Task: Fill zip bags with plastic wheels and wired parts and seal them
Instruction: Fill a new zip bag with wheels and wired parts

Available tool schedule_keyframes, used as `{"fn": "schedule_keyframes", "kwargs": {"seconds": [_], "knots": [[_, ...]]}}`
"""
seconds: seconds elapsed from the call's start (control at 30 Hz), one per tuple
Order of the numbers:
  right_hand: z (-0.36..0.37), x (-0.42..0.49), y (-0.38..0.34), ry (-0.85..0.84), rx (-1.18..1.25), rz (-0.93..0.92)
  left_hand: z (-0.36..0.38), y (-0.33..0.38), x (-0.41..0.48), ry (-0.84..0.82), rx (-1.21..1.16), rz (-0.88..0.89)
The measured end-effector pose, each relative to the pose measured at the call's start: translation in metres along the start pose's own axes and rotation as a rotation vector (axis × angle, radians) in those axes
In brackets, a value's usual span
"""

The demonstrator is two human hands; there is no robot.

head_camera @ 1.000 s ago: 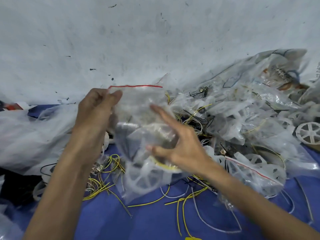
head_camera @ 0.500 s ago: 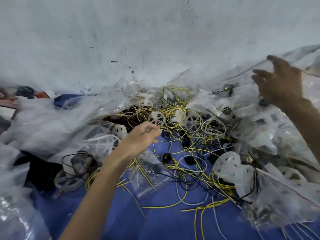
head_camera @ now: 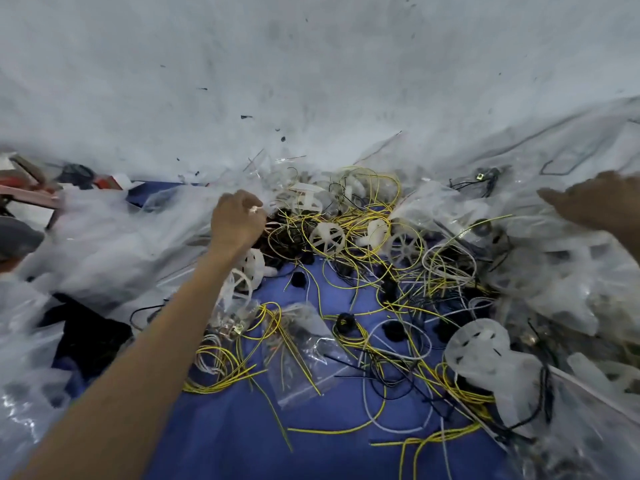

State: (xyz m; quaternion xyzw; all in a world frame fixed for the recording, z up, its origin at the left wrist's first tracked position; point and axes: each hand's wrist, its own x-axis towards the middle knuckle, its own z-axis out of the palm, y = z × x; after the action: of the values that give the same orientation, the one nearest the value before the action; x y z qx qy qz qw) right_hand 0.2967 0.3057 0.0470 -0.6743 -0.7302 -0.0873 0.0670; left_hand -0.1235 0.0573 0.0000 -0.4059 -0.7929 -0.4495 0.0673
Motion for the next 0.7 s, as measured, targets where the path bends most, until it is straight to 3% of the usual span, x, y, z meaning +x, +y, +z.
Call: {"fn": "schedule_keyframes", "kwargs": {"seconds": [0.07,0.13,0.2,0.27,0.33,0.43,0.5,0.6,0.7], "knots": [[-0.012,-0.01,-0.022,0.132,0.024,-0.058,0.012,-0.015,0.027,-0.046,0.188,0.043],[-0.016,-0.031,-0.046,0.294,0.113,-0.175,0.025,-0.034,0.046,-0.238,0.376,-0.023],[-0.021,-0.054,-0.071,0.287,0.242,-0.3,0.035,-0.052,0.058,-0.491,0.563,-0.034],[-0.028,-0.069,-0.089,0.197,0.345,-0.377,0.041,-0.062,0.063,-0.579,0.579,-0.013],[-0.033,-0.077,-0.098,0.195,0.436,-0.445,0.042,-0.062,0.061,-0.383,0.403,-0.028],[-0.039,-0.09,-0.113,0.224,0.569,-0.518,0.034,-0.051,0.052,0.082,0.317,-0.007],[-0.042,-0.096,-0.127,0.153,0.72,-0.546,0.019,-0.038,0.046,0.292,0.216,0.066],[-0.041,-0.104,-0.15,0.013,0.912,-0.605,-0.011,-0.004,0.036,0.531,0.05,0.249],[-0.039,-0.11,-0.174,-0.147,1.043,-0.637,-0.041,0.044,0.023,0.583,-0.337,0.31]]}}
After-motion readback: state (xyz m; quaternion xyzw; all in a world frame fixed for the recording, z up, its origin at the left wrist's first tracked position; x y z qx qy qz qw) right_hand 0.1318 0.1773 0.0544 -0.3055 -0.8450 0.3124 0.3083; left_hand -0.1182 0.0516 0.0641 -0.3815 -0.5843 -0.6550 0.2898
